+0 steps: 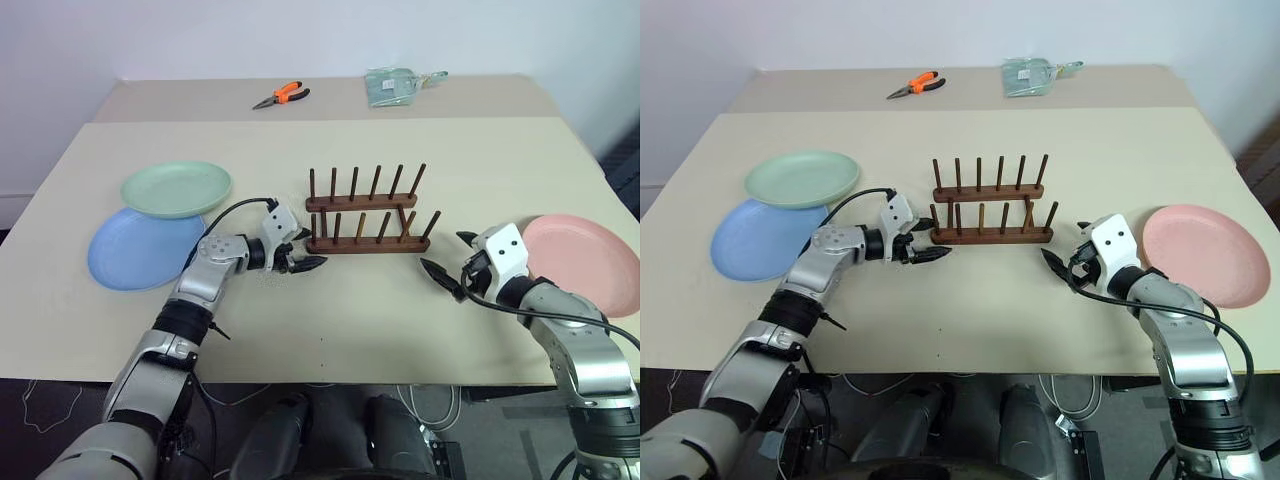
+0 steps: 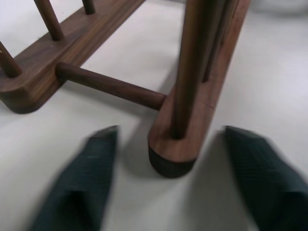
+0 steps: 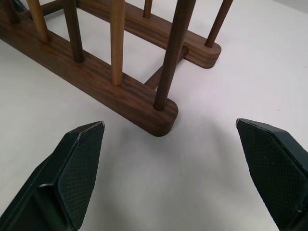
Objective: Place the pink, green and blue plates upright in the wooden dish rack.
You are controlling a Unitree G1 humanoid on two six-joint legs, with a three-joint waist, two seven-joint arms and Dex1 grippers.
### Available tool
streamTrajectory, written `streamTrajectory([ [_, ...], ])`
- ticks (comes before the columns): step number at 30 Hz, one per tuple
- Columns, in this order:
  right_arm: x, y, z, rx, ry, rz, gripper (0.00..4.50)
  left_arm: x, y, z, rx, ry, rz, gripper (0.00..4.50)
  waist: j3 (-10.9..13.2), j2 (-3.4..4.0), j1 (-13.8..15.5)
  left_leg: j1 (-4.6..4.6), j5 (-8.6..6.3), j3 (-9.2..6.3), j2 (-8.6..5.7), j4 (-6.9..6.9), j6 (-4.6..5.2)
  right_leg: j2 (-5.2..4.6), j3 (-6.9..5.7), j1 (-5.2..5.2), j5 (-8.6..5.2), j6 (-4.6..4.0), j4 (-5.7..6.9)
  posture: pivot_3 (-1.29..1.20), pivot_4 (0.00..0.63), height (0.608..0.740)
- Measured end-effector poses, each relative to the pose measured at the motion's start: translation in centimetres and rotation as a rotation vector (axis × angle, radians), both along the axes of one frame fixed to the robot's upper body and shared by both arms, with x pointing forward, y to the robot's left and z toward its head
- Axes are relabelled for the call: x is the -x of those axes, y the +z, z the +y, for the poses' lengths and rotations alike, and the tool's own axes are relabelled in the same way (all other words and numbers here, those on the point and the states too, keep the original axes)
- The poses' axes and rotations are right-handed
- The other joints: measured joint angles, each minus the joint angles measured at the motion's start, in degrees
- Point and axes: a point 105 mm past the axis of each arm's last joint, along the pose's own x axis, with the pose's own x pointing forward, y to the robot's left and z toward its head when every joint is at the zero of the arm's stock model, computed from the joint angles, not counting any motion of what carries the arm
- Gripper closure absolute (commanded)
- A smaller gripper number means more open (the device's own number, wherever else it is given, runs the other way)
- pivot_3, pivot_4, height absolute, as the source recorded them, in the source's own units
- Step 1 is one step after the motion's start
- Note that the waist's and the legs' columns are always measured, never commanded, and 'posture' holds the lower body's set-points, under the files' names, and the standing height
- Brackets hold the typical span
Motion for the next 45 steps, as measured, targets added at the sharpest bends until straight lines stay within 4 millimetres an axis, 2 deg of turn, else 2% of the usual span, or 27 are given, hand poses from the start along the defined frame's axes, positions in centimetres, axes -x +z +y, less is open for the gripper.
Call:
streamTrajectory([
  [3,0.0,0.0,0.0,0.001,-0.007,-0.004,0.0,0.5,0.0,-0.4,0.013,-0.031,-0.009,3.75,0.0,0.0,-0.1,0.01,0.0,-0.01,0.0,-0.03,0.0,0.01,0.0,-0.01,0.0,0.0,0.0,0.0,0.15,0.739],
  [6,0.0,-0.1,0.0,0.011,-0.008,-0.002,0.0,1.4,-0.2,0.3,0.012,-0.054,-0.009,3.76,0.0,0.04,-0.2,0.03,0.0,0.0,0.01,-0.08,0.0,0.01,0.02,-0.04,0.0,0.0,0.0,0.0,0.15,0.739],
  [8,-0.1,-0.3,-0.2,0.028,-0.006,0.001,0.0,2.8,-0.3,0.6,0.018,-0.093,-0.004,3.76,0.0,0.04,-0.2,0.02,0.0,0.01,0.01,-0.08,0.0,0.01,0.04,-0.05,0.0,0.0,0.0,0.0,0.15,0.739],
  [13,0.6,-1.1,-2.6,0.093,-0.03,0.05,0.0,5.9,-0.6,1.5,-0.026,-0.202,0.013,3.76,0.0,0.05,0.0,0.02,0.0,0.01,0.0,-0.07,0.0,0.0,0.04,-0.04,0.0,-0.01,0.0,0.0,0.15,0.739],
  [16,1.0,-1.2,-4.9,0.139,-0.075,0.066,0.0,7.2,-0.7,1.4,-0.038,-0.254,0.042,2.34,0.0,0.05,0.2,0.02,0.0,0.01,0.0,-0.05,0.01,0.01,0.04,-0.01,0.0,-0.01,0.0,0.0,0.15,0.739],
  [20,1.7,-1.6,-5.8,0.167,-0.075,0.092,0.0,7.2,-0.9,0.7,-0.033,-0.259,0.051,0.28,0.0,0.04,-0.1,0.02,0.0,0.01,0.02,-0.07,0.01,-0.02,0.04,-0.03,0.0,-0.01,0.0,0.0,0.15,0.739],
  [21,1.9,-1.8,-5.9,0.169,-0.071,0.102,0.0,6.9,-0.9,0.7,-0.039,-0.246,0.044,0.02,0.0,0.04,-0.1,0.02,0.0,0.02,0.02,-0.07,0.01,-0.03,0.05,-0.04,0.0,-0.01,0.0,0.0,0.15,0.739],
  [22,2.1,-1.8,-5.9,0.169,-0.065,0.103,0.0,6.5,-0.9,0.8,-0.05,-0.229,0.031,0.02,0.0,0.04,-0.1,0.02,0.0,0.02,0.03,-0.06,0.01,-0.03,0.05,-0.04,0.01,-0.02,0.0,0.0,0.15,0.739],
  [23,2.2,-1.8,-5.8,0.17,-0.057,0.106,0.41,6.2,-0.8,1.0,-0.065,-0.212,0.018,0.0,0.0,0.04,-0.1,0.02,0.0,0.02,0.03,-0.05,0.0,-0.03,0.05,-0.04,0.01,-0.02,0.01,0.0,0.15,0.739],
  [24,2.4,-1.7,-5.7,0.168,-0.045,0.11,0.56,6.0,-0.9,1.3,-0.081,-0.196,0.01,0.0,0.0,0.04,-0.1,0.02,0.0,0.03,0.04,-0.06,0.01,-0.03,0.06,-0.04,0.01,-0.02,0.01,0.0,0.15,0.739],
  [26,3.1,-1.6,-4.8,0.157,0.005,0.125,1.28,6.2,-0.9,2.8,-0.107,-0.168,0.014,0.0,0.0,0.05,-0.3,0.04,-0.01,0.03,0.09,-0.14,0.01,-0.01,0.08,-0.08,0.01,-0.03,-0.01,0.0,0.15,0.739],
  [27,3.6,-1.5,-4.1,0.142,0.044,0.135,1.9,6.7,-0.9,4.0,-0.119,-0.144,0.029,0.59,0.0,0.07,-0.6,0.04,-0.01,0.03,0.11,-0.19,0.01,0.0,0.11,-0.13,0.0,-0.03,0.0,0.0,0.15,0.739],
  [28,4.0,-1.5,-3.5,0.136,0.073,0.143,2.44,7.1,-0.9,5.0,-0.129,-0.125,0.039,0.92,-0.1,0.1,-0.9,0.07,-0.01,0.04,0.13,-0.24,0.0,0.01,0.14,-0.13,0.0,-0.03,0.0,0.0,0.15,0.739],
  [30,4.8,-1.5,-2.4,0.115,0.129,0.165,3.49,8.3,-0.9,6.8,-0.143,-0.089,0.079,1.88,-0.1,0.15,-1.3,0.08,-0.01,0.05,0.13,-0.23,0.0,0.01,0.15,-0.12,0.0,-0.04,0.03,0.0,0.15,0.739],
  [32,5.2,-1.7,-1.5,0.107,0.171,0.184,4.48,9.5,-1.2,6.9,-0.128,-0.086,0.126,2.86,-0.2,0.26,-1.2,0.1,-0.02,0.11,0.13,-0.11,0.01,-0.01,0.17,-0.02,0.0,-0.04,0.02,0.0,0.15,0.739],
  [33,5.3,-1.9,-1.1,0.106,0.187,0.192,4.5,9.9,-1.2,6.5,-0.114,-0.09,0.138,3.31,-0.2,0.28,-1.1,0.1,-0.02,0.12,0.12,-0.07,0.01,-0.02,0.18,0.02,-0.01,-0.07,0.01,0.0,0.15,0.739],
  [39,5.6,-3.8,1.4,0.1,0.267,0.24,4.5,11.9,-1.8,1.3,0.015,-0.153,0.232,3.31,-0.2,0.24,0.2,0.08,-0.04,0.2,0.11,-0.06,0.06,-0.06,0.18,0.08,0.0,-0.1,-0.15,0.0,0.15,0.739],
  [41,5.0,-3.8,1.6,0.115,0.262,0.218,4.5,11.4,-1.8,0.4,0.036,-0.129,0.225,3.31,-0.2,0.23,0.1,0.09,-0.05,0.21,0.12,-0.06,0.06,-0.06,0.18,0.08,0.01,-0.1,-0.15,0.0,0.15,0.739],
  [45,2.9,-3.9,2.7,0.148,0.229,0.143,4.5,9.2,-1.9,-1.3,0.07,-0.019,0.131,3.31,-0.3,0.12,0.0,0.21,-0.04,0.31,0.2,-0.01,0.05,-0.05,0.17,0.16,0.1,-0.27,-0.15,0.0,0.15,0.739],
])
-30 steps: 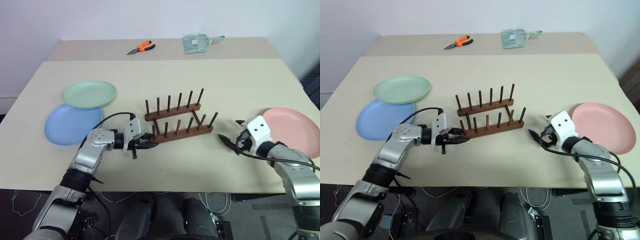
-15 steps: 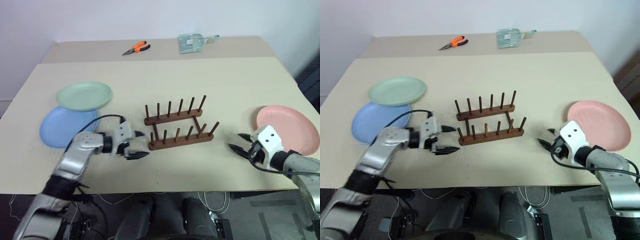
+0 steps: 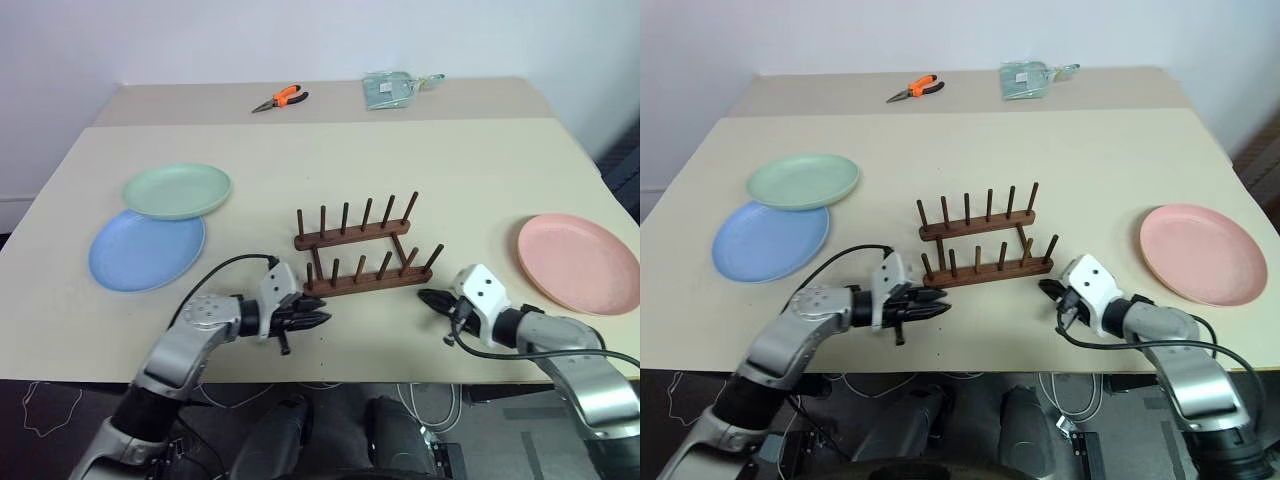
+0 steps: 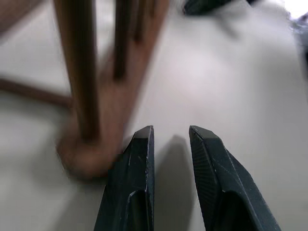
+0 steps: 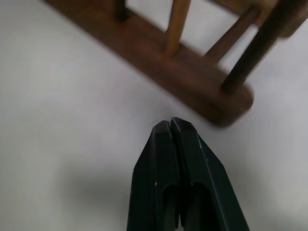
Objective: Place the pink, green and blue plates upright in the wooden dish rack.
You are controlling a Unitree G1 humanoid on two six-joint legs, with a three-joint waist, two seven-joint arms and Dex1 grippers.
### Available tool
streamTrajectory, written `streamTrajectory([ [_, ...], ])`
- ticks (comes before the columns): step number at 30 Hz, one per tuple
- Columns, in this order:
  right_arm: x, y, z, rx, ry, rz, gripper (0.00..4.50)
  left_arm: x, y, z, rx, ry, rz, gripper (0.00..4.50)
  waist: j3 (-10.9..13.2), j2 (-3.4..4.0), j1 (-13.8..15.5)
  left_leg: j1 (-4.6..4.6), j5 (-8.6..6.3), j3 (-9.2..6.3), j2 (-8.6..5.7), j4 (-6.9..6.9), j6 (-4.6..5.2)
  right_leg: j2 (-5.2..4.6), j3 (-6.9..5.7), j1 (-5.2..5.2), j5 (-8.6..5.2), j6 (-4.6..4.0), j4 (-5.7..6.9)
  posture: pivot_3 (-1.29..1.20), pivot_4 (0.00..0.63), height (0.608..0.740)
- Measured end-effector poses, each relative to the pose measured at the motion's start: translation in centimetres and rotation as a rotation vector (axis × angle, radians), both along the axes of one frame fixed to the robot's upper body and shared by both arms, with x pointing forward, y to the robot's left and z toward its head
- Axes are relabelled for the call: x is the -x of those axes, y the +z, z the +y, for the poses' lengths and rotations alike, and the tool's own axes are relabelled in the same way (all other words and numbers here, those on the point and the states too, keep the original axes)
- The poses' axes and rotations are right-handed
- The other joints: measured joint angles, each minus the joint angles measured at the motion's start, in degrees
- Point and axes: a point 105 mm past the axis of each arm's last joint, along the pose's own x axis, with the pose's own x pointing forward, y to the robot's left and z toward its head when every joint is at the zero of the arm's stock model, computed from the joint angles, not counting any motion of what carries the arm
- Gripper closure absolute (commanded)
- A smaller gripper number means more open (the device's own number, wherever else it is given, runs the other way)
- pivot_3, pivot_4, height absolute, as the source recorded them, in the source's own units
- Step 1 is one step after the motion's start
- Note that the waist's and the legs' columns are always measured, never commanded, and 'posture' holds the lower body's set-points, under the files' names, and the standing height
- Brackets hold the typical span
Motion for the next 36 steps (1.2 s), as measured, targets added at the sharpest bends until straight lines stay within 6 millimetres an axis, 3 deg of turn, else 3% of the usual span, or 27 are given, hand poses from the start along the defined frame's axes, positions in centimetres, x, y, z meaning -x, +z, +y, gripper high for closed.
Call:
streamTrajectory([
  [5,-3.8,0.1,0.7,0.029,-0.092,-0.101,4.5,-4.8,0.2,0.5,-0.011,0.256,-0.113,3.31,0.0,-0.1,-0.1,0.58,-0.07,0.07,0.08,-0.1,-0.12,0.02,-0.04,0.49,-0.1,0.07,-0.05,0.0,0.15,0.739],
  [8,-5.2,0.4,0.4,0.042,-0.133,-0.132,4.5,-6.2,0.4,1.4,-0.003,0.329,-0.136,3.31,-0.1,-0.09,-0.1,0.69,-0.03,0.07,0.07,-0.21,-0.02,0.08,-0.04,0.56,-0.07,0.32,-0.08,0.0,0.15,0.739],
  [12,-6.1,0.6,0.0,0.058,-0.155,-0.151,4.5,-6.6,0.5,1.5,0.001,0.345,-0.158,3.31,-0.1,-0.08,0.1,0.69,-0.04,0.07,0.03,-0.23,0.01,0.07,-0.05,0.55,0.03,0.23,-0.07,0.0,0.15,0.739],
  [15,-6.1,0.8,-0.4,0.05,-0.162,-0.147,3.61,-6.6,0.4,1.6,0.003,0.35,-0.163,3.35,-0.1,-0.08,0.0,0.69,-0.04,0.07,0.03,-0.22,0.0,0.07,-0.05,0.56,0.03,0.23,-0.06,0.0,0.15,0.739],
  [18,-5.3,1.4,-2.4,0.094,-0.173,-0.148,2.12,-6.3,0.4,1.8,0.015,0.344,-0.159,3.35,-0.1,-0.08,0.1,0.66,-0.08,0.08,0.01,-0.23,0.06,0.05,-0.05,0.55,-0.01,0.29,-0.08,0.0,0.15,0.739],
  [20,-4.5,2.1,-4.9,0.163,-0.208,-0.159,1.13,-5.6,0.5,2.0,0.025,0.32,-0.153,3.35,-0.1,-0.07,0.1,0.62,-0.12,0.11,-0.02,-0.25,0.11,0.02,-0.04,0.51,-0.05,0.36,-0.09,0.0,0.15,0.739],
  [22,-3.8,3.5,-8.3,0.245,-0.281,-0.178,1.13,-4.7,0.4,2.2,0.039,0.28,-0.134,3.35,-0.1,-0.05,0.1,0.58,-0.15,0.16,-0.03,-0.24,0.15,0.0,-0.03,0.47,-0.07,0.39,-0.12,0.0,0.15,0.739],
  [26,-3.0,5.4,-11.6,0.311,-0.377,-0.204,1.13,-3.2,0.4,1.3,0.087,0.198,-0.083,3.35,0.0,-0.08,0.0,0.57,-0.16,0.17,0.01,-0.23,0.14,0.01,-0.03,0.49,-0.07,0.38,-0.14,0.0,0.15,0.739],
  [31,-2.2,3.4,-13.2,0.297,-0.511,-0.099,1.13,-2.0,1.5,-0.4,0.141,0.092,-0.076,3.35,0.0,-0.07,0.0,0.47,-0.16,0.17,0.0,-0.21,0.16,0.0,-0.03,0.46,-0.08,0.35,-0.25,0.0,0.15,0.739],
  [34,-2.4,2.6,-13.2,0.25,-0.589,-0.078,2.02,-1.6,2.4,-1.2,0.164,0.048,-0.088,3.35,0.0,-0.06,0.0,0.45,-0.17,0.18,0.0,-0.2,0.18,0.01,-0.02,0.48,-0.04,0.29,-0.35,0.0,0.15,0.739],
  [36,-2.5,2.3,-13.3,0.243,-0.621,-0.067,3.0,-1.3,3.0,-1.7,0.178,0.026,-0.101,3.35,0.0,-0.06,0.1,0.39,-0.17,0.18,0.0,-0.16,0.18,0.01,-0.03,0.5,-0.02,0.25,-0.44,0.0,0.15,0.739],
])
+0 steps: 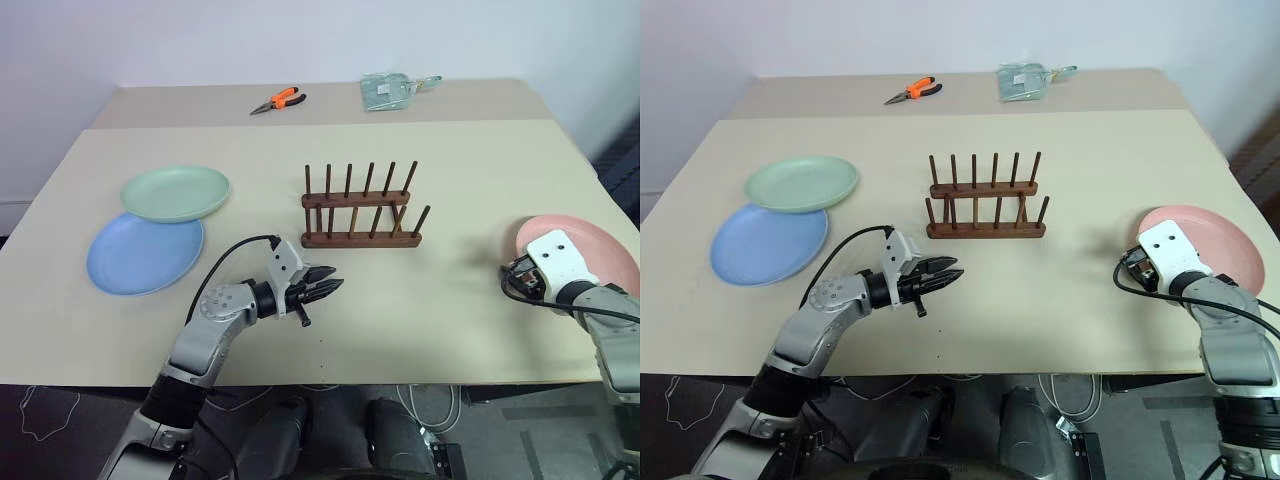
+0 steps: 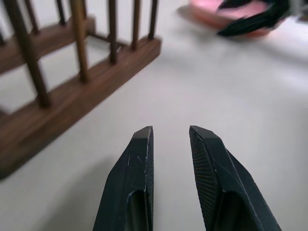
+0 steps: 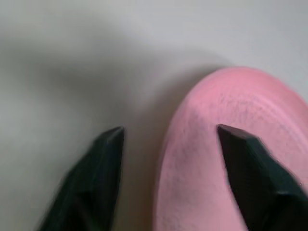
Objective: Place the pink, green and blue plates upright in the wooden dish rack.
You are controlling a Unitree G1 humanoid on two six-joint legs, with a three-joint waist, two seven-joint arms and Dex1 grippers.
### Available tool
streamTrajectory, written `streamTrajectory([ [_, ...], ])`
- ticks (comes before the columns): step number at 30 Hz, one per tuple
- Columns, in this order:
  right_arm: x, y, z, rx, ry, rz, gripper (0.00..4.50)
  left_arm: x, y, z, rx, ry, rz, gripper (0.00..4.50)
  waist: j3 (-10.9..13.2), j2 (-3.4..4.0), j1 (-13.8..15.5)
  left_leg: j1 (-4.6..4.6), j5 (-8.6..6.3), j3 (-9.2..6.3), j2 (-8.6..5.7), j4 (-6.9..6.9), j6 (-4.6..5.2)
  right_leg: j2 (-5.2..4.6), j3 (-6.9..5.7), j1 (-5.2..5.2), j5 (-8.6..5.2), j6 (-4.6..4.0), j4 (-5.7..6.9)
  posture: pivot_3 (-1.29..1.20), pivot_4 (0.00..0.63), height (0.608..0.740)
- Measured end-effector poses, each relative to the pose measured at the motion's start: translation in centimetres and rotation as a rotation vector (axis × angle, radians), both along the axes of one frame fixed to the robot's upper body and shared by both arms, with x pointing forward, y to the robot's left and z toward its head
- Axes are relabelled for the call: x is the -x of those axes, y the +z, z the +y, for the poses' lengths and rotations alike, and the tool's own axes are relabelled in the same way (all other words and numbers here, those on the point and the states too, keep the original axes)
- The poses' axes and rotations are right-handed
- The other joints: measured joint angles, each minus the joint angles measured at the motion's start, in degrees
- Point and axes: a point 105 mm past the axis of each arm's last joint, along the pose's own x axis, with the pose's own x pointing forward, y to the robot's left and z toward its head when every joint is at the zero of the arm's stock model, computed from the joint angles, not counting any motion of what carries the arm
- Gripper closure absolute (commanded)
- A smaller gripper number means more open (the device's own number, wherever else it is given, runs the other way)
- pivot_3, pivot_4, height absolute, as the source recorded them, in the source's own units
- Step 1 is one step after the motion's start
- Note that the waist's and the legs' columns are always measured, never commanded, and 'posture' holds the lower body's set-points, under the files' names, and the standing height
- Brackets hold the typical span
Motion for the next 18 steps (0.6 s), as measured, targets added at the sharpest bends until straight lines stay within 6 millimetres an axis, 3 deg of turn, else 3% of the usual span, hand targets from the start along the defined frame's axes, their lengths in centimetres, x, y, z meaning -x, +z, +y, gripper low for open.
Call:
streamTrajectory([
  [3,-0.2,-0.3,0.0,-0.023,-0.042,-0.003,4.46,0.1,0.1,-0.2,0.006,-0.006,0.001,3.35,0.0,0.0,0.0,-0.06,-0.03,0.0,-0.01,0.0,0.06,0.01,-0.01,0.01,0.04,0.01,-0.14,0.0,0.15,0.739],
  [10,-1.3,1.5,0.2,0.0,-0.052,-0.072,4.46,0.0,0.0,0.5,0.004,0.024,0.001,3.35,0.1,0.1,-0.1,-0.18,-0.05,0.0,-0.01,0.0,0.1,0.02,-0.01,-0.1,0.08,0.02,-0.2,0.0,0.15,0.739],
  [12,-2.4,3.6,1.2,0.005,-0.002,-0.159,4.46,-0.5,0.5,1.0,0.036,0.071,-0.013,3.35,0.1,0.21,-0.2,-0.29,-0.05,0.02,-0.01,0.04,0.1,0.03,0.0,-0.22,0.14,0.04,-0.2,0.0,0.15,0.739],
  [14,-3.7,7.7,3.4,-0.056,0.079,-0.32,4.46,-1.2,1.4,1.5,0.076,0.119,-0.033,3.35,0.1,0.27,-0.4,-0.43,-0.01,0.03,0.01,0.05,0.07,0.04,0.01,-0.38,0.22,0.07,-0.19,0.0,0.15,0.739],
  [18,-3.2,16.4,10.0,-0.435,0.362,-0.617,4.46,-1.9,2.5,2.2,0.102,0.187,-0.094,3.35,0.1,0.24,-0.1,-0.53,0.0,-0.04,0.09,-0.03,0.05,0.08,-0.04,-0.49,0.24,0.1,-0.22,0.0,0.15,0.739],
])
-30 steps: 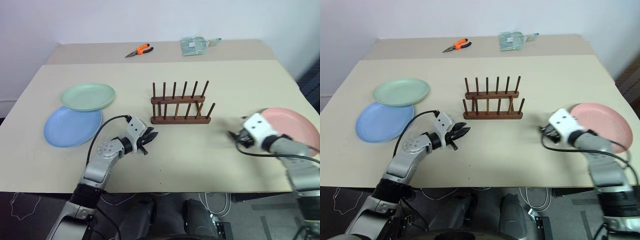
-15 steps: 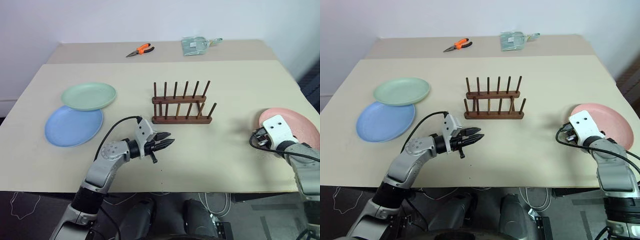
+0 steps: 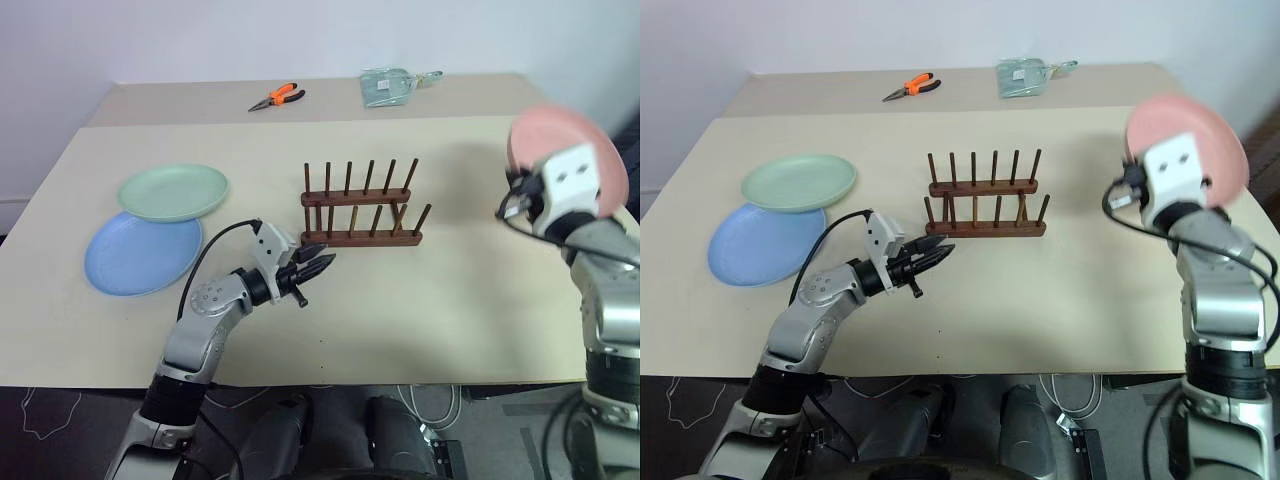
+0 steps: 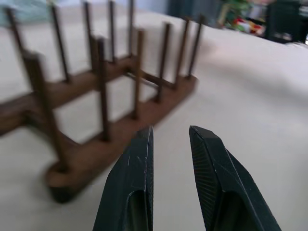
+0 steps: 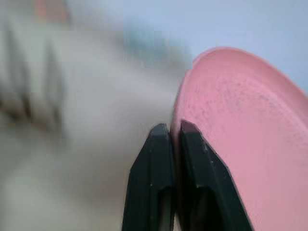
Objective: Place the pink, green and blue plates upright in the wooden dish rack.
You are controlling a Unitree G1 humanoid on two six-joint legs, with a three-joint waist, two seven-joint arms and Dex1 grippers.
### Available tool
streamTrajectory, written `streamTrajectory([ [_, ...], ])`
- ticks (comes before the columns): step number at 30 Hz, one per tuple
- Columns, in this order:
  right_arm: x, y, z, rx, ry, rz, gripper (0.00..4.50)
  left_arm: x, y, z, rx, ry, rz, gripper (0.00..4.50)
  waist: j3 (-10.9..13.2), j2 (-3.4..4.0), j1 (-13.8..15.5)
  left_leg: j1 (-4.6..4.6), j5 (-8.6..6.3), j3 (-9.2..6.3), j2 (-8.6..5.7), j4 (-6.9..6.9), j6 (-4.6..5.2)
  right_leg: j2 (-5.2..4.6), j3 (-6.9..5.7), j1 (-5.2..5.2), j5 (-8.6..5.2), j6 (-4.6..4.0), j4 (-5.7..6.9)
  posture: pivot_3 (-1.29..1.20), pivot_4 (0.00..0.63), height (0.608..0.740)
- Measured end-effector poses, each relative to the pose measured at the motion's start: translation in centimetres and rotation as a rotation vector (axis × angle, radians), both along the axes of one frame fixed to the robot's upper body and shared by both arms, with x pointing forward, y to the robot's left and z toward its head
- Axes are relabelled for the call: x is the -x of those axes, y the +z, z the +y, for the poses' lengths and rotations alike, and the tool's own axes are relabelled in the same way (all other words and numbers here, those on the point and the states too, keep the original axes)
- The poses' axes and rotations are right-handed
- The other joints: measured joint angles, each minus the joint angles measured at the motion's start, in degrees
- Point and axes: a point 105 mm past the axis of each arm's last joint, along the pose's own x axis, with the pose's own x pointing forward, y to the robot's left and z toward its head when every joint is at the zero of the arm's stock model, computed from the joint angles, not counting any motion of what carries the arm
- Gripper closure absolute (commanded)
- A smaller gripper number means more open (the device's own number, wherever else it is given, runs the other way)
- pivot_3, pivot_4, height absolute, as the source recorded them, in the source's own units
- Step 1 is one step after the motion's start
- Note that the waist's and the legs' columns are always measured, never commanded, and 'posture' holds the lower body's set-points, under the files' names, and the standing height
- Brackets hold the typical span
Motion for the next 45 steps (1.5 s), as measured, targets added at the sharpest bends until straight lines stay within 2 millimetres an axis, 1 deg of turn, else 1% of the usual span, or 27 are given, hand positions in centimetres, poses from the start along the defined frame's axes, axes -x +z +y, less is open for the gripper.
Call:
streamTrajectory([
  [1,0.7,1.4,1.6,-0.084,0.107,-0.032,4.46,-0.2,0.2,0.1,0.001,0.015,-0.017,3.35,0.0,-0.01,0.1,-0.04,0.0,-0.04,-0.01,-0.01,0.0,0.01,-0.03,0.0,0.0,0.0,-0.05,0.0,0.15,0.739],
  [2,1.3,2.2,3.1,-0.163,0.212,-0.04,4.46,-0.3,0.3,0.3,0.001,0.031,-0.029,3.35,0.0,-0.03,0.2,-0.06,-0.01,-0.08,-0.04,0.01,0.01,-0.01,-0.05,0.01,0.01,-0.01,-0.06,0.0,0.15,0.739],
  [4,2.5,3.5,5.9,-0.361,0.42,-0.039,4.46,-0.7,0.5,0.8,0.015,0.066,-0.048,3.35,0.0,-0.06,0.2,-0.08,-0.02,-0.1,-0.08,0.01,0.03,-0.03,-0.05,0.02,0.03,-0.05,-0.14,0.0,0.15,0.739],
  [6,3.2,3.4,8.2,-0.508,0.573,0.016,4.46,-0.7,0.6,0.9,0.013,0.075,-0.068,3.35,0.0,-0.05,0.2,-0.08,-0.06,-0.1,-0.11,0.01,0.1,-0.06,-0.05,0.02,0.03,-0.06,-0.14,0.0,0.15,0.739],
  [8,3.5,3.2,9.2,-0.586,0.631,0.069,4.46,-0.7,0.6,0.9,0.009,0.075,-0.073,3.35,0.0,-0.04,0.2,-0.1,-0.06,-0.1,-0.15,0.02,0.11,-0.07,-0.04,0.0,0.03,-0.07,-0.14,0.0,0.15,0.739],
  [12,3.1,3.1,8.8,-0.682,0.625,0.119,4.46,-0.4,0.0,1.0,0.013,0.075,-0.055,3.35,0.0,-0.02,0.0,-0.1,-0.06,-0.08,-0.14,0.02,0.11,-0.06,-0.03,-0.06,0.04,-0.08,-0.08,0.0,0.15,0.739],
  [15,2.7,2.7,8.3,-0.714,0.603,0.149,4.46,-0.2,-0.2,1.0,0.022,0.068,-0.043,3.35,0.0,0.0,-0.1,-0.1,-0.04,-0.08,-0.11,-0.01,0.07,-0.03,-0.02,-0.15,0.05,-0.08,-0.01,0.0,0.15,0.739],
  [19,2.1,1.8,7.8,-0.751,0.586,0.199,4.46,0.0,-0.1,0.9,0.028,0.049,-0.036,3.35,0.0,0.01,-0.1,-0.1,-0.03,-0.05,-0.1,-0.01,0.07,-0.03,0.0,-0.15,0.06,-0.09,0.0,0.0,0.15,0.739],
  [24,0.2,0.0,6.8,-0.861,0.517,0.288,4.46,0.1,-0.1,0.8,0.029,0.044,-0.033,3.35,0.0,0.01,-0.1,-0.1,-0.02,-0.03,-0.1,0.02,0.07,-0.03,0.01,-0.14,0.07,-0.11,0.0,0.0,0.15,0.739],
  [26,-0.3,-0.4,6.4,-0.892,0.494,0.298,3.84,0.1,-0.1,0.9,0.026,0.044,-0.032,3.35,0.0,0.02,-0.1,-0.1,-0.02,-0.03,-0.1,0.01,0.07,-0.02,0.02,-0.14,0.08,-0.11,0.0,0.0,0.15,0.739],
  [27,-0.5,-0.5,6.2,-0.901,0.484,0.3,3.6,0.1,-0.1,0.9,0.025,0.045,-0.031,3.35,0.0,0.03,-0.2,-0.1,-0.02,-0.03,-0.1,0.01,0.07,-0.02,0.02,-0.15,0.08,-0.11,0.0,0.0,0.15,0.739],
  [28,-0.6,-0.7,6.1,-0.91,0.476,0.302,3.18,0.1,-0.1,0.9,0.025,0.045,-0.029,3.35,0.0,0.03,-0.2,-0.1,-0.02,-0.03,-0.1,0.01,0.07,-0.02,0.02,-0.15,0.08,-0.11,0.0,0.0,0.15,0.739],
  [30,-1.0,-0.8,5.8,-0.915,0.454,0.297,2.2,0.1,-0.3,0.9,0.025,0.044,-0.016,3.35,0.0,0.04,-0.2,-0.1,-0.02,-0.03,-0.1,0.0,0.07,-0.01,0.02,-0.15,0.08,-0.11,0.0,0.0,0.15,0.739],
  [32,-1.2,-0.9,5.6,-0.879,0.421,0.287,1.16,0.1,-0.5,1.0,0.022,0.043,-0.003,2.79,0.0,0.04,-0.1,-0.1,-0.02,-0.02,-0.1,0.0,0.07,-0.02,0.02,-0.16,0.08,-0.11,0.0,0.0,0.15,0.739],
  [33,-1.4,-0.6,5.4,-0.838,0.399,0.267,0.71,0.1,-0.6,1.0,0.018,0.044,0.011,2.46,0.0,0.05,-0.1,-0.1,-0.02,-0.01,-0.1,0.0,0.07,-0.01,0.03,-0.16,0.07,-0.11,0.0,0.0,0.15,0.739],
  [36,-1.5,0.9,4.2,-0.661,0.329,0.174,0.69,0.2,-0.8,1.1,0.02,0.044,0.032,0.94,0.0,0.05,-0.1,-0.1,-0.02,0.02,-0.11,0.01,0.07,-0.01,0.03,-0.16,0.07,-0.1,-0.02,0.0,0.15,0.739],
  [38,-1.3,1.8,3.7,-0.515,0.296,0.114,0.69,0.0,-0.6,1.5,0.024,0.07,0.032,0.01,0.0,0.05,0.0,-0.1,-0.02,0.02,-0.11,0.0,0.07,-0.02,0.02,-0.16,0.07,-0.09,-0.02,0.0,0.15,0.739],
  [41,-0.7,3.2,3.6,-0.329,0.274,0.036,0.69,-0.8,0.1,3.0,0.041,0.155,0.02,0.01,0.0,0.04,-0.1,-0.11,-0.02,0.04,-0.09,0.0,0.07,-0.03,0.03,-0.17,0.07,-0.09,-0.02,0.0,0.15,0.739],
  [42,-0.5,3.6,3.7,-0.23,0.273,0.015,0.69,-1.4,0.7,3.9,0.064,0.207,0.014,0.01,0.0,0.04,-0.2,-0.1,-0.02,0.06,-0.09,0.02,0.07,-0.03,0.03,-0.17,0.08,-0.08,-0.01,0.0,0.15,0.739],
  [44,-0.1,4.1,4.2,-0.101,0.281,-0.016,0.16,-2.1,1.8,5.4,0.097,0.293,-0.01,0.0,0.0,0.02,-0.2,-0.11,-0.03,0.06,-0.07,0.02,0.07,-0.02,0.03,-0.17,0.08,-0.08,-0.01,0.0,0.15,0.739],
  [45,0.0,4.1,4.6,-0.027,0.293,-0.025,0.03,-2.5,2.6,6.4,0.125,0.351,-0.029,0.0,0.0,0.01,-0.1,-0.11,-0.03,0.06,-0.07,0.03,0.07,-0.02,0.02,-0.16,0.08,-0.07,-0.02,0.0,0.15,0.739],
])
